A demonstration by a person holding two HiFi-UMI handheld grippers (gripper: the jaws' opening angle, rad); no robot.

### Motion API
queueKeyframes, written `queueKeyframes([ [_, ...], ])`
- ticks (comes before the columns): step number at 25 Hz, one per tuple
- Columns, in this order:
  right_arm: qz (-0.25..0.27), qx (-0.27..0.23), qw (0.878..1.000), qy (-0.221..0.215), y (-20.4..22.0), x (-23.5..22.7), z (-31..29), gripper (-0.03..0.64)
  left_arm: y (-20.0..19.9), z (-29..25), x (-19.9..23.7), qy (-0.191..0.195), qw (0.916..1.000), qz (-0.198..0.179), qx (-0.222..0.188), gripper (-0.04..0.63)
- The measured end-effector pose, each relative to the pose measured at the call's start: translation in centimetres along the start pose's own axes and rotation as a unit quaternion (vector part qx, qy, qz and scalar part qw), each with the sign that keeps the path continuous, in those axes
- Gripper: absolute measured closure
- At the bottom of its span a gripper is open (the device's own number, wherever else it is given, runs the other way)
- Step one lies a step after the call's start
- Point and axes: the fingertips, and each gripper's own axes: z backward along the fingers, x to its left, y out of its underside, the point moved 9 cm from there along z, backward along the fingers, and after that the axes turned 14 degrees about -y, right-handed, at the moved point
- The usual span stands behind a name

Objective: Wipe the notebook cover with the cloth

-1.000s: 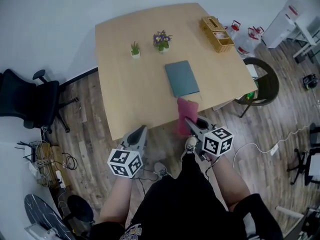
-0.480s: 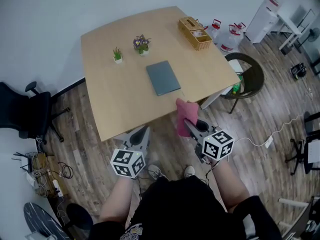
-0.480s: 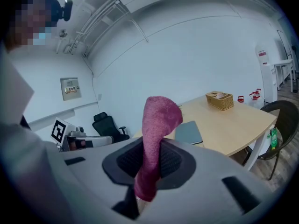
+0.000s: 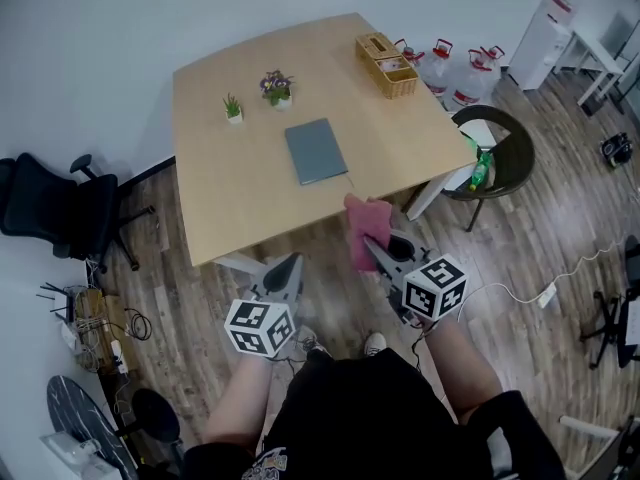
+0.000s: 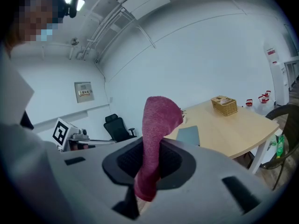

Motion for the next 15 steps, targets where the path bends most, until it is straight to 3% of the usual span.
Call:
queueKeyframes([
  [15,0.022,0.016,0.998,-0.049,0.2,0.4,5.2,0.549,1.5,2.6,-7.1,-0.031,0.9989,0.019,-0.030,0.586],
])
